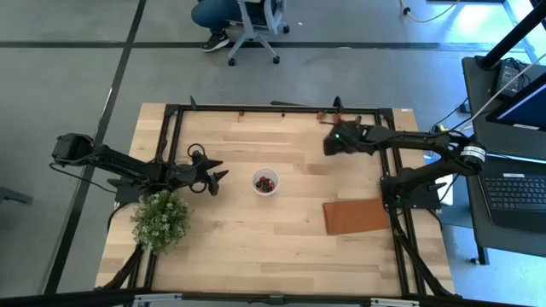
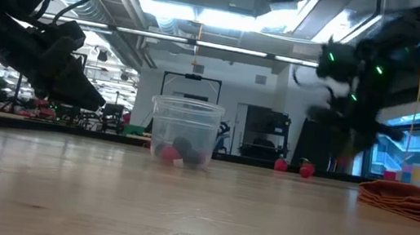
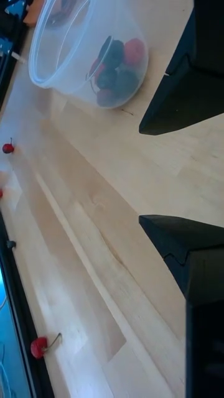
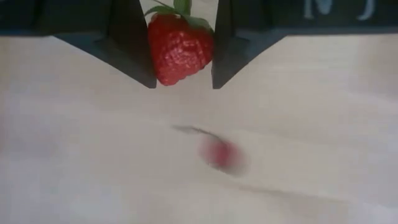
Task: Pick and placing Produce into tupperware
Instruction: Put the bottom strawberry into the bin
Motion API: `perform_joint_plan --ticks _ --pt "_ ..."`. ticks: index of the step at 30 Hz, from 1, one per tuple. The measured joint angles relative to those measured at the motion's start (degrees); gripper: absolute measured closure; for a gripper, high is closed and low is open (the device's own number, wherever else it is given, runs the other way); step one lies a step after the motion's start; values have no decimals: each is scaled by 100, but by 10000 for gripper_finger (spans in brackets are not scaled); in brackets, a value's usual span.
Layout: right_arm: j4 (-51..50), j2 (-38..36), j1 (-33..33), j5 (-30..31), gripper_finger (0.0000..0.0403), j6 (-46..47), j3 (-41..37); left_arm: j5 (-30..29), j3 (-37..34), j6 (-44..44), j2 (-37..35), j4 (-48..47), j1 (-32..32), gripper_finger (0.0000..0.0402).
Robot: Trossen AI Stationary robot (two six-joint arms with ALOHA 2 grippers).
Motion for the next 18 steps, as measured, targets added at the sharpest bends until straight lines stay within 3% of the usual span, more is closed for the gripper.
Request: perform_joint_plan --ticks 8,18 --pt "241 -12 438 -920 264 -1705 1717 -358 0 1 1 0 1 187" --pt "487 157 1337 -1086 264 -3212 3037 -835 0 2 1 -28 1 187"
